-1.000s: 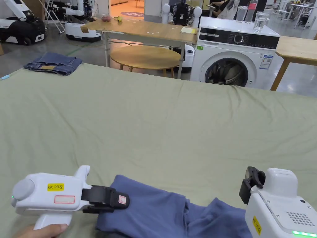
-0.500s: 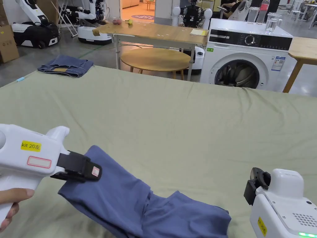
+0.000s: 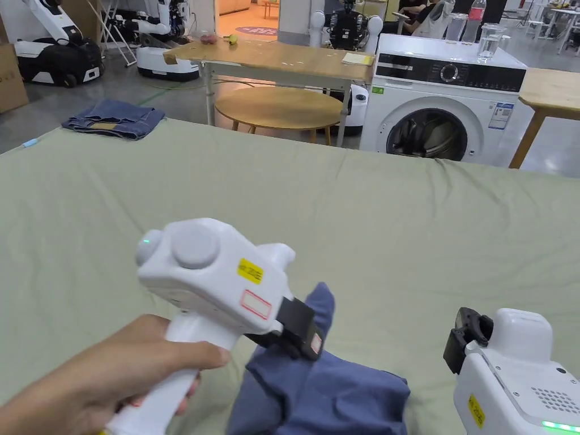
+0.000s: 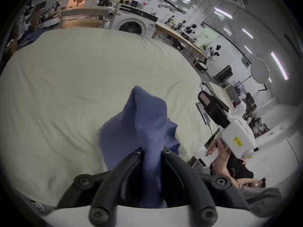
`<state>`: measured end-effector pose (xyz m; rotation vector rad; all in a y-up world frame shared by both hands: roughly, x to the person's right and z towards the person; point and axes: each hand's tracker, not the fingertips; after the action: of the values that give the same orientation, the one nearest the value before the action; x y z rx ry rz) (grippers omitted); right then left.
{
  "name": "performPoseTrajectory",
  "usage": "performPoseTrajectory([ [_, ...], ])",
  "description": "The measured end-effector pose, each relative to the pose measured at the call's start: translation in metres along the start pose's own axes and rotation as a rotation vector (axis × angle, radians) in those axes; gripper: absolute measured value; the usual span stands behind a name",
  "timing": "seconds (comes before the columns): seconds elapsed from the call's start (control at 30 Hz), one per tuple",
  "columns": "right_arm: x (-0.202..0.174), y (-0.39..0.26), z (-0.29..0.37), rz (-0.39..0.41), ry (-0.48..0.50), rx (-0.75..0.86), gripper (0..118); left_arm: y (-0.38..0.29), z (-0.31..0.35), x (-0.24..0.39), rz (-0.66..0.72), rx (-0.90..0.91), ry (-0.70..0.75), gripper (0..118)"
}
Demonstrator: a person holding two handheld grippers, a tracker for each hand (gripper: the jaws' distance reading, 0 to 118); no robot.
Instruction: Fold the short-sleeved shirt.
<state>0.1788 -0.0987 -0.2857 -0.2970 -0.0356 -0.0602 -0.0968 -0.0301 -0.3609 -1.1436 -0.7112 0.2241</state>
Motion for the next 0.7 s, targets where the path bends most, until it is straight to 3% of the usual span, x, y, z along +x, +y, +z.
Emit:
performPoseTrajectory([
  [0.27,0.01,-0.001,0.004,-0.012,-0.021,-0.012,0,0.003,-0.116,0.011,0.108,-0.148,0.0,7],
  [0.43,0.016,0.0,0.004,-0.021,-0.037,-0.016,0,-0.008,-0.143,0.003,0.147,-0.171,0.035,7],
  [0.53,0.018,0.0,0.004,-0.022,-0.042,-0.017,0,-0.007,-0.133,0.001,0.201,-0.137,-0.058,25],
  [0.6,0.018,0.0,0.004,-0.025,-0.042,-0.019,0,-0.006,-0.121,0.004,0.164,-0.121,-0.101,43],
  [0.7,0.019,0.0,0.005,-0.028,-0.043,-0.018,0,-0.006,-0.095,0.005,0.111,-0.074,-0.145,44],
])
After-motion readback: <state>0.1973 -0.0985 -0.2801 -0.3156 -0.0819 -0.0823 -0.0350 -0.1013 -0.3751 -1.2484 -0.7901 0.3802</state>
